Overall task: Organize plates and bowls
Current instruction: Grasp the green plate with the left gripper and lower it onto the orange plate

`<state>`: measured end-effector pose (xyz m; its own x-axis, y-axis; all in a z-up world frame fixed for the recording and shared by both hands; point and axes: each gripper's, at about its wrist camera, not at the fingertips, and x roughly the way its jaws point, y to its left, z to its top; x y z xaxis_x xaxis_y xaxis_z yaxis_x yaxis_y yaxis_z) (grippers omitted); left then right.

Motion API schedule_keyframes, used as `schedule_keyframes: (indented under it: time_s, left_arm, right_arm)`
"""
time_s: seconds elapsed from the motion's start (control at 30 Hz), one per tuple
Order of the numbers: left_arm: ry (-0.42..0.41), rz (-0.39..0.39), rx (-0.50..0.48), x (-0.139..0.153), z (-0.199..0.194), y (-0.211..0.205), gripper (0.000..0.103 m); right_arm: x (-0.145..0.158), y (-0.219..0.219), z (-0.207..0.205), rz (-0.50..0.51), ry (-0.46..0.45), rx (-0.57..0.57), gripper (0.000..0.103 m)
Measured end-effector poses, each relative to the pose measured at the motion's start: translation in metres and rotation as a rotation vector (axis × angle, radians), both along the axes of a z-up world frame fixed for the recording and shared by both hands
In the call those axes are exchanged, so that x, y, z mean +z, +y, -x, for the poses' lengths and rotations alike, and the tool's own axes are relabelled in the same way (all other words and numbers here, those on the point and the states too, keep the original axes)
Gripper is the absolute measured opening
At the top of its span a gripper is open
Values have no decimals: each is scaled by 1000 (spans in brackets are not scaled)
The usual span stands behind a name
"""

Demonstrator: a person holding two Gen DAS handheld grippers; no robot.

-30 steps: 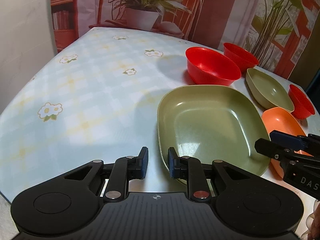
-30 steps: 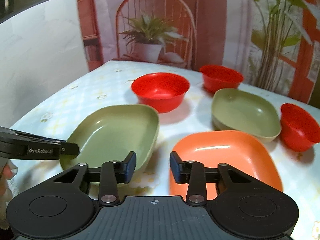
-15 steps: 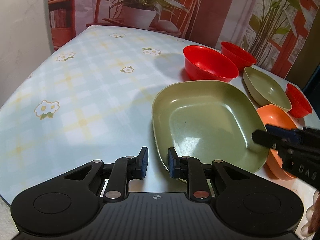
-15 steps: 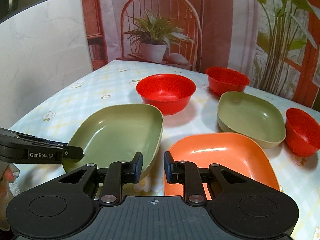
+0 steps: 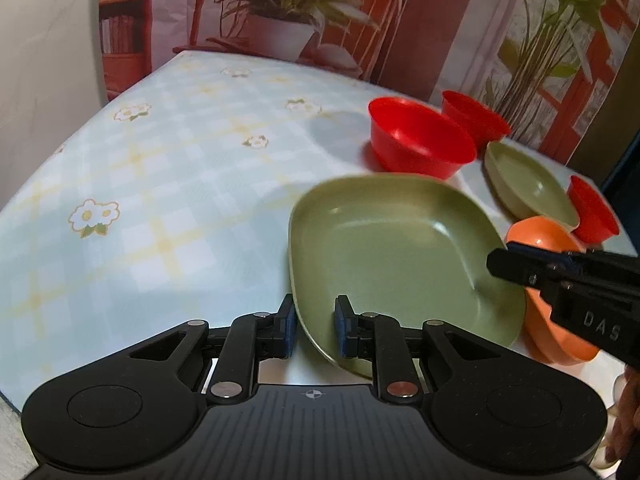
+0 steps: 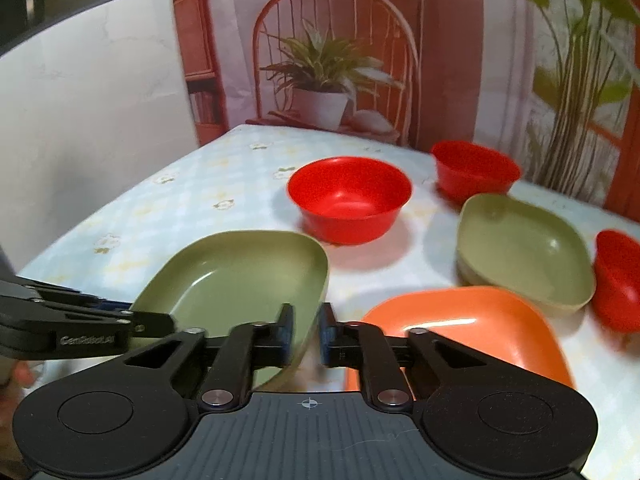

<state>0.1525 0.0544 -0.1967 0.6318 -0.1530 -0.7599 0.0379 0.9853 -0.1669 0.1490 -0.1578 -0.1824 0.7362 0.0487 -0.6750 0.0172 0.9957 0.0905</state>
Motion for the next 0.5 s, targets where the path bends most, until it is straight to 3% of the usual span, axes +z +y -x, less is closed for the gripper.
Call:
schedule_keyframes:
  time_s: [0.27,0.5]
  left_arm:
    - [-78,-10,-59,24,8,-11,21]
    - [-98,-10,-221,45,8,-46,21]
  right_arm:
    - [19,-8,20,-44,-80,-26,12]
    - [39,-39,44,-61,-156,-95,12]
